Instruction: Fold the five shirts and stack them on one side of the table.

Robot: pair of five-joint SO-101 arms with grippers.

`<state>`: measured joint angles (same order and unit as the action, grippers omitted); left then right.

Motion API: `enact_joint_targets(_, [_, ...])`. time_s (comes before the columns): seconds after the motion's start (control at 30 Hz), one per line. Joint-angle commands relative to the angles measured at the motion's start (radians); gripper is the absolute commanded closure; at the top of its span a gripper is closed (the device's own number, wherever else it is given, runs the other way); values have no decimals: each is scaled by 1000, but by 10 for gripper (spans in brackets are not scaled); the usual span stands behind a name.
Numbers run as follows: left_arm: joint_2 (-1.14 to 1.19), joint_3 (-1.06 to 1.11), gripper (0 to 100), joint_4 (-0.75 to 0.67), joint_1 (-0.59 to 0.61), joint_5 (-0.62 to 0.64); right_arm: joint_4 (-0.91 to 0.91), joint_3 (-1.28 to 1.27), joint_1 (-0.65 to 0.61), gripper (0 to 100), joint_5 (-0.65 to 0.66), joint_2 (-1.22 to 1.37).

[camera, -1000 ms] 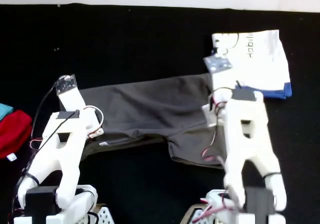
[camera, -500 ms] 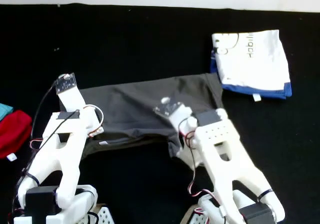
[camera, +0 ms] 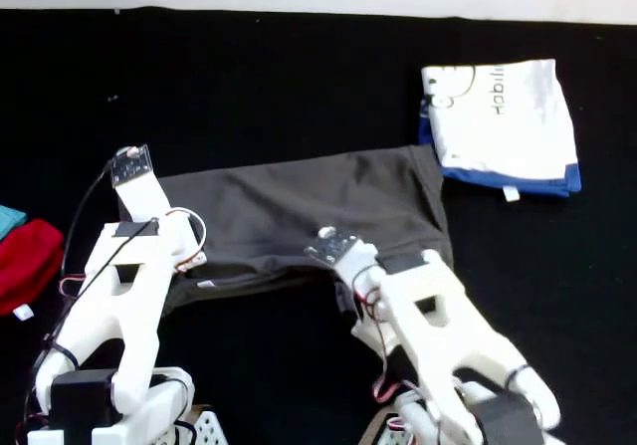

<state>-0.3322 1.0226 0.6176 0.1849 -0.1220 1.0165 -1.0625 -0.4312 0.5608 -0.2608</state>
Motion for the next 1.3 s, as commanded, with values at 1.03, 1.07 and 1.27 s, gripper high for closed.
enact_joint_targets(1.03, [-18,-4,990,-18,-18,6,354,1198,211,990,3,478])
enact_joint_targets(1.07, [-18,-5,990,-18,-18,6,354,1241,211,988,2,526])
enact_joint_targets(1.27, [-18,-5,990,-18,-18,6,354,1497,236,807,-195,771])
